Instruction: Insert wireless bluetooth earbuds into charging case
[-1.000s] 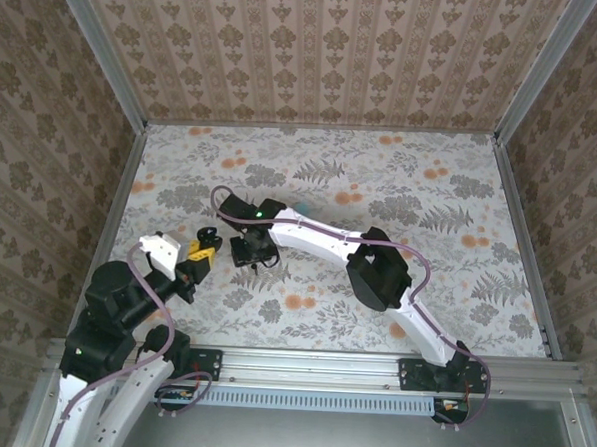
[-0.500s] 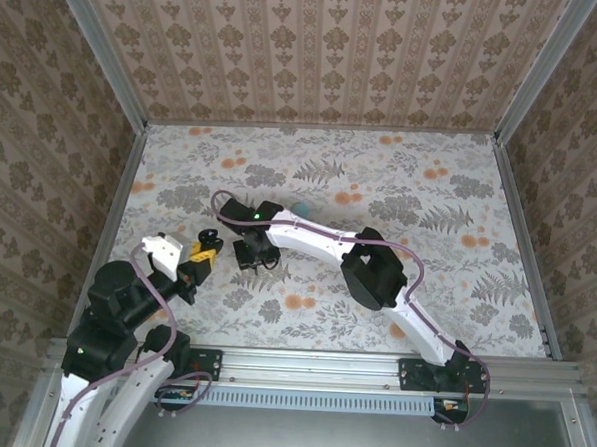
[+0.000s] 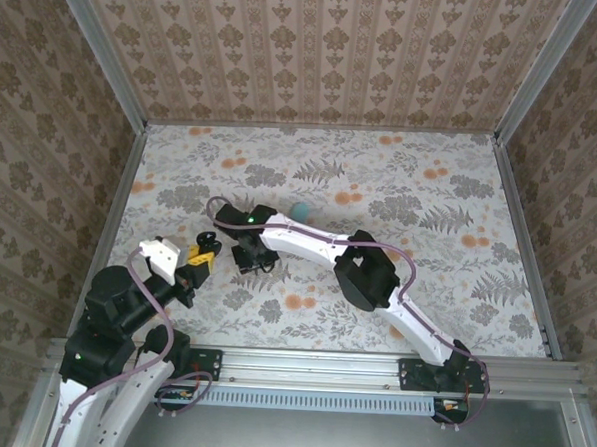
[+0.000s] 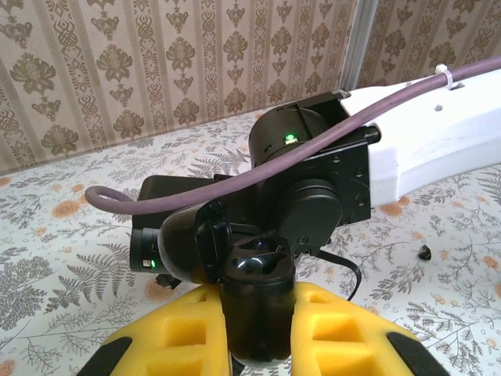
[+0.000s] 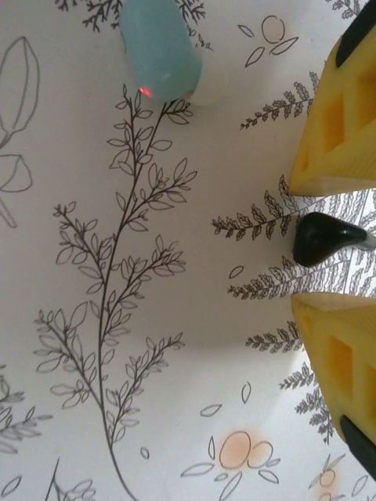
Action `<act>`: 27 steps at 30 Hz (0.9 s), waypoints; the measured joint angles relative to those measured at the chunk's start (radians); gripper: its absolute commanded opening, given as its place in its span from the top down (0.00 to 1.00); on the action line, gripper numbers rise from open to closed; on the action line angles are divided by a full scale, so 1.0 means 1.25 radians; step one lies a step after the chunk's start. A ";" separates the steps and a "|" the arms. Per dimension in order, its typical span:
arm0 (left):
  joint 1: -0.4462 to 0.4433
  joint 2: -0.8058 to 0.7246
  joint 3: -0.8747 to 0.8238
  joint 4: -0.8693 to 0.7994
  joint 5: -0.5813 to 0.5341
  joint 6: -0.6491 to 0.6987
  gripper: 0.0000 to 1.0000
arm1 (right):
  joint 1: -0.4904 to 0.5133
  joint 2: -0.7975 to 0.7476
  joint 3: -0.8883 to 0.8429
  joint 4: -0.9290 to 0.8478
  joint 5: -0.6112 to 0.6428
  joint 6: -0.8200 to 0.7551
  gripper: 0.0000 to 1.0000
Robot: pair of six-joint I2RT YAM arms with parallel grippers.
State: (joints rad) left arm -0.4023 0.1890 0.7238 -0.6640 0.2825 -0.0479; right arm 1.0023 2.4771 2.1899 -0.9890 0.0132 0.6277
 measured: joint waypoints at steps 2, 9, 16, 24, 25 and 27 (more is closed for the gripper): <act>0.000 -0.006 -0.002 -0.001 0.000 0.000 1.00 | 0.003 0.003 0.009 -0.012 0.005 -0.003 0.67; 0.000 -0.019 -0.003 -0.003 0.000 0.000 1.00 | 0.005 0.016 0.026 -0.030 0.012 -0.004 0.74; 0.000 -0.022 -0.003 -0.010 0.001 -0.002 1.00 | 0.005 0.020 0.036 -0.042 0.021 -0.020 0.84; 0.000 -0.022 -0.028 0.013 0.034 -0.029 1.00 | -0.002 -0.049 -0.091 0.030 0.026 -0.018 0.87; 0.000 -0.022 -0.032 0.020 0.040 -0.034 1.00 | -0.005 -0.070 -0.125 0.045 0.026 -0.017 0.87; 0.000 -0.022 -0.039 0.031 0.051 -0.043 1.00 | -0.011 -0.106 -0.188 0.076 0.026 -0.013 0.88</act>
State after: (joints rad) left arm -0.4023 0.1612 0.6754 -0.6258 0.3458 -0.1017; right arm 0.9882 2.3447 1.9553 -0.8940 0.0456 0.6113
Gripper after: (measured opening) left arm 0.166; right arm 0.133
